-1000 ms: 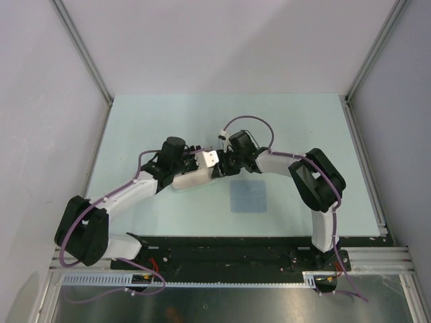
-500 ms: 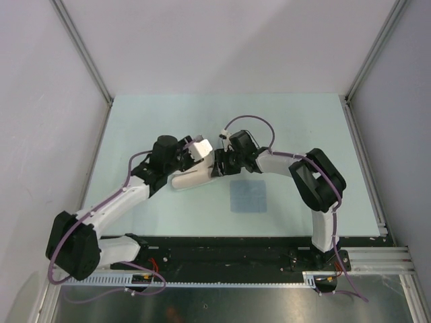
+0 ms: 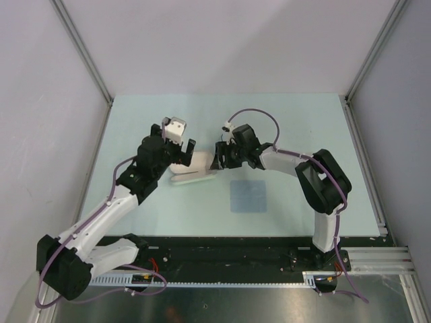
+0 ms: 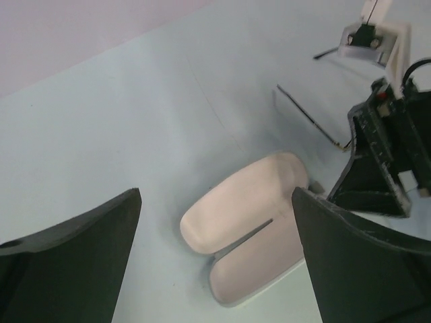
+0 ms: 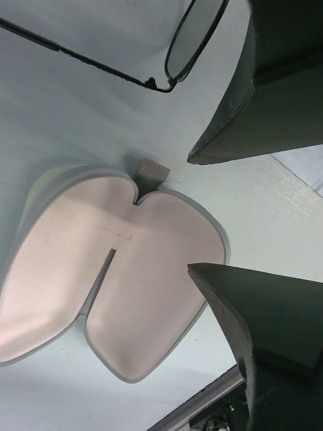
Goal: Organize the sunglasses
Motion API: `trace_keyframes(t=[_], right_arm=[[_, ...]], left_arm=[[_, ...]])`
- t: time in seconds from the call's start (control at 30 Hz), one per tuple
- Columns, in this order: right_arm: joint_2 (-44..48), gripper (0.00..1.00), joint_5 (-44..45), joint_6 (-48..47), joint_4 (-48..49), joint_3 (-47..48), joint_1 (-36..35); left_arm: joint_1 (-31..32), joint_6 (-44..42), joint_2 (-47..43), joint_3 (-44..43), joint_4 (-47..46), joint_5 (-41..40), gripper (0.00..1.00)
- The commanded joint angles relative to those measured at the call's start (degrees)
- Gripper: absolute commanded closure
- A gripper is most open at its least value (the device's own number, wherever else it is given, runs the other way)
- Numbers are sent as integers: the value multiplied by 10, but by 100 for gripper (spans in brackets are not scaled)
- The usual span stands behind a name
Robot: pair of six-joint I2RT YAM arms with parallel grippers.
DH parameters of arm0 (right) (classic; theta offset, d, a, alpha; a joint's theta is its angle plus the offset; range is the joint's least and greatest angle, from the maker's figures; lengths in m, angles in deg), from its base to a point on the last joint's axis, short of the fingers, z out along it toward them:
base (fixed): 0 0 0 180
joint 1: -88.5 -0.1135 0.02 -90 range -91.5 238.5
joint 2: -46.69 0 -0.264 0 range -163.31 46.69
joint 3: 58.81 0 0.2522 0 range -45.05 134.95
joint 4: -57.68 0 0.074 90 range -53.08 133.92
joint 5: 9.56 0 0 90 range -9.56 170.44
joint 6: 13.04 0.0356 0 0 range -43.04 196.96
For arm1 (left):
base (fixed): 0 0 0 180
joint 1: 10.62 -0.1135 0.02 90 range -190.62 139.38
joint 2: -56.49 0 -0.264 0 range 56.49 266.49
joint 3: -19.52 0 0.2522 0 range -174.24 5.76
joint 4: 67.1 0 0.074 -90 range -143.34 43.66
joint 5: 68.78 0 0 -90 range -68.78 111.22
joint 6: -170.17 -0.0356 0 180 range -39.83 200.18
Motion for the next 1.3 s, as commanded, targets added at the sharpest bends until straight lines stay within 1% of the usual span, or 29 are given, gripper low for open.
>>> trace_keyframes(t=[0.0,0.1,0.13,0.2,0.23,0.3,0.33,0.4,0.43,0.5,0.53,0.6,0.63,0.67,0.73,0.8,0.83,0.9,0.93,1.03,1.17,1.27], right_arm=[[31,35,-1,4,32,31,-1],[38,36,2,1,37,36,-6],[38,36,3,0,39,38,-8],[35,37,-2,-4,42,47,-11],[32,38,-2,-7,40,50,-15],[20,41,-3,-9,31,66,-17],[15,43,-5,-11,29,71,-19],[1,48,-10,-11,22,83,-23],[-4,50,-12,-12,22,86,-24],[-11,53,-16,-14,3,89,-29],[-16,54,-17,-15,-1,89,-32],[-22,57,-19,-20,-13,89,-40],[-27,57,-19,-22,-18,89,-42],[-30,59,-19,-28,-23,89,-47],[-35,59,-19,-33,-41,89,-50],[-42,60,-23,-37,-60,89,-56],[-44,60,-23,-37,-65,89,-57],[-49,62,-26,-35,-71,87,-59],[-49,62,-26,-34,-71,87,-62],[-52,62,-28,-29,-66,87,-62],[-55,61,-27,-20,-57,87,-58],[-56,60,-33,-6,-18,88,-54]], left_arm=[[-5,114,-15,4,-21,-9,0],[-12,184,1,11,-10,2,0],[-21,228,8,13,-4,20,0],[-30,263,31,24,2,54,4],[-35,282,38,26,2,68,11],[-35,301,62,33,3,52,18],[-37,321,66,35,3,46,24],[-40,326,79,38,2,65,26],[-41,327,97,37,2,74,30],[-41,328,111,37,2,89,33],[-41,332,123,39,3,91,38],[-41,338,132,49,3,94,42],[-41,346,136,54,2,94,46],[-41,350,141,59,3,94,48],[-41,366,143,76,4,119,53],[-41,379,146,97,3,132,55],[-41,396,149,104,3,144,58],[-41,410,153,120,3,151,60],[-41,424,156,124,3,151,62],[-41,442,162,136,4,142,67],[-41,458,168,146,7,119,69],[-41,460,179,151,7,114,69]])
